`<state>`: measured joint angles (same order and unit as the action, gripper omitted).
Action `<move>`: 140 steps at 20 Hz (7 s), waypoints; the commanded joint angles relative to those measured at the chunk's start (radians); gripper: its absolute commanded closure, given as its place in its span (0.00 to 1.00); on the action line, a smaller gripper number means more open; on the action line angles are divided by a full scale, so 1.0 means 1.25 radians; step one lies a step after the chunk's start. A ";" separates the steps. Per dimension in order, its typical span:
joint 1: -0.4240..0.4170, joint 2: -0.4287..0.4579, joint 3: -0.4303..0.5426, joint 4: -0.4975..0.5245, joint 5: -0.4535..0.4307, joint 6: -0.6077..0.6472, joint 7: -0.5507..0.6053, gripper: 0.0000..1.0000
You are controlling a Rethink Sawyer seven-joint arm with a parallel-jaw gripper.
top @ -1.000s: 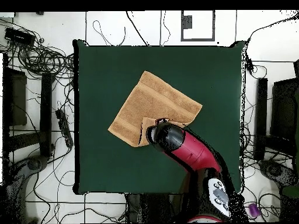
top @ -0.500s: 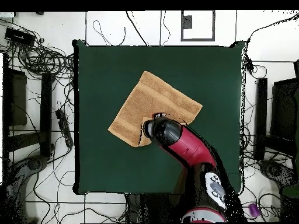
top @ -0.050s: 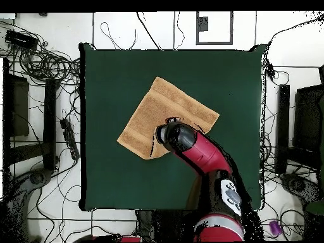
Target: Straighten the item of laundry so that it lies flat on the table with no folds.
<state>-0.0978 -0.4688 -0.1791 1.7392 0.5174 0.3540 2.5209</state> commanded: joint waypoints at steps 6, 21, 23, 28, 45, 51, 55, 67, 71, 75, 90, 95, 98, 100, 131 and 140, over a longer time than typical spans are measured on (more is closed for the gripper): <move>0.045 0.115 0.074 -0.101 0.091 -0.077 0.179 0.00; 0.052 0.071 0.083 -0.019 0.091 -0.066 0.169 0.00; 0.055 0.048 0.082 0.008 0.089 -0.054 0.170 0.00; 0.068 -0.012 0.074 0.057 0.085 -0.007 0.170 0.00; 0.079 -0.002 0.079 0.076 0.097 -0.033 0.179 0.00; 0.071 -0.002 0.085 0.095 0.096 -0.056 0.172 0.00; 0.048 0.002 0.113 0.119 0.093 -0.097 0.161 0.00; 0.014 -0.006 0.145 0.171 0.073 -0.155 0.143 0.00; 0.008 0.008 0.156 0.175 0.067 -0.184 0.146 0.00; 0.005 0.020 0.161 0.172 0.063 -0.206 0.148 0.00; -0.009 0.070 0.180 0.150 0.058 -0.289 0.153 0.00; 0.001 0.091 0.169 0.134 0.065 -0.294 0.149 0.00; 0.010 0.101 0.160 0.125 0.071 -0.293 0.148 0.00; 0.014 0.108 0.157 0.120 0.073 -0.295 0.148 0.00; 0.029 0.117 0.143 0.103 0.081 -0.290 0.147 0.00; 0.037 0.126 0.130 0.091 0.080 -0.289 0.138 1.00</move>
<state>-0.0832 -0.4205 -0.1098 1.8860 0.5822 0.0060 2.5209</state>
